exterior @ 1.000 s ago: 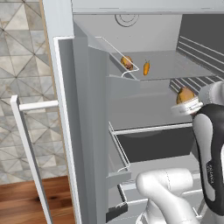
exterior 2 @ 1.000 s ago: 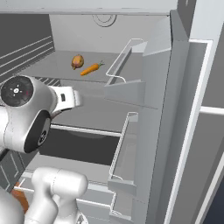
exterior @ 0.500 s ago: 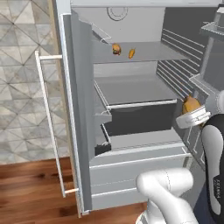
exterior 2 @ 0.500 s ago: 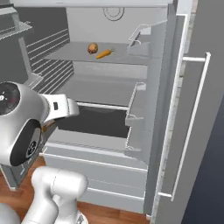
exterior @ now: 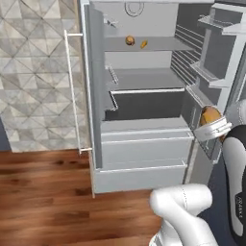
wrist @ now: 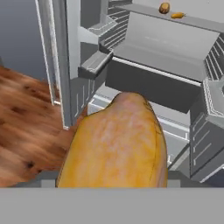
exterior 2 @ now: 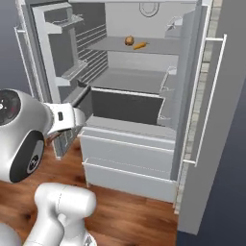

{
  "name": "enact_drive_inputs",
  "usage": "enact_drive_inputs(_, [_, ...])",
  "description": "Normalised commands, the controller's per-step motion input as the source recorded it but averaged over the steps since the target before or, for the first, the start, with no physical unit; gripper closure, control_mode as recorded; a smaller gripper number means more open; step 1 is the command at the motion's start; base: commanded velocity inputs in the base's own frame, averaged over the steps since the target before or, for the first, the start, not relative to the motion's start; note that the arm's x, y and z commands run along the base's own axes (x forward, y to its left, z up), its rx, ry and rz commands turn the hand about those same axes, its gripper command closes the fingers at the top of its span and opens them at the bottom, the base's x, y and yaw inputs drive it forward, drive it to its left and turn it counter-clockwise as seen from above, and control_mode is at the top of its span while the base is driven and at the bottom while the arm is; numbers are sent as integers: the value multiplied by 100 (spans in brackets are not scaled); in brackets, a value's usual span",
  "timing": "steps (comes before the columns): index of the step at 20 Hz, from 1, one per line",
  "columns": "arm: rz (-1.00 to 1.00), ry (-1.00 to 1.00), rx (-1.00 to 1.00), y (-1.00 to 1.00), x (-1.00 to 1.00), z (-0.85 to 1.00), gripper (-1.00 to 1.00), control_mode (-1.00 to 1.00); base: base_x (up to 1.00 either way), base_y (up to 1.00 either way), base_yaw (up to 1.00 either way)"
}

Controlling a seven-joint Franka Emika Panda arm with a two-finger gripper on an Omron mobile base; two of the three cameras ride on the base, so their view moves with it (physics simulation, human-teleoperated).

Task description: Place one carrot and one chicken drumstick in each tupperware on the nearby counter, to pack two identical lunches.

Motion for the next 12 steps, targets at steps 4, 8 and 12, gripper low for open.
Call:
enact_drive_inputs(4, [0,0,0,0,0,0,100,100,-100,11,38])
enact_drive_inputs(8, [0,0,0,0,0,0,100,100,-100,10,50])
enact_drive_inputs(12, [0,0,0,0,0,0,100,100,-100,8,55])
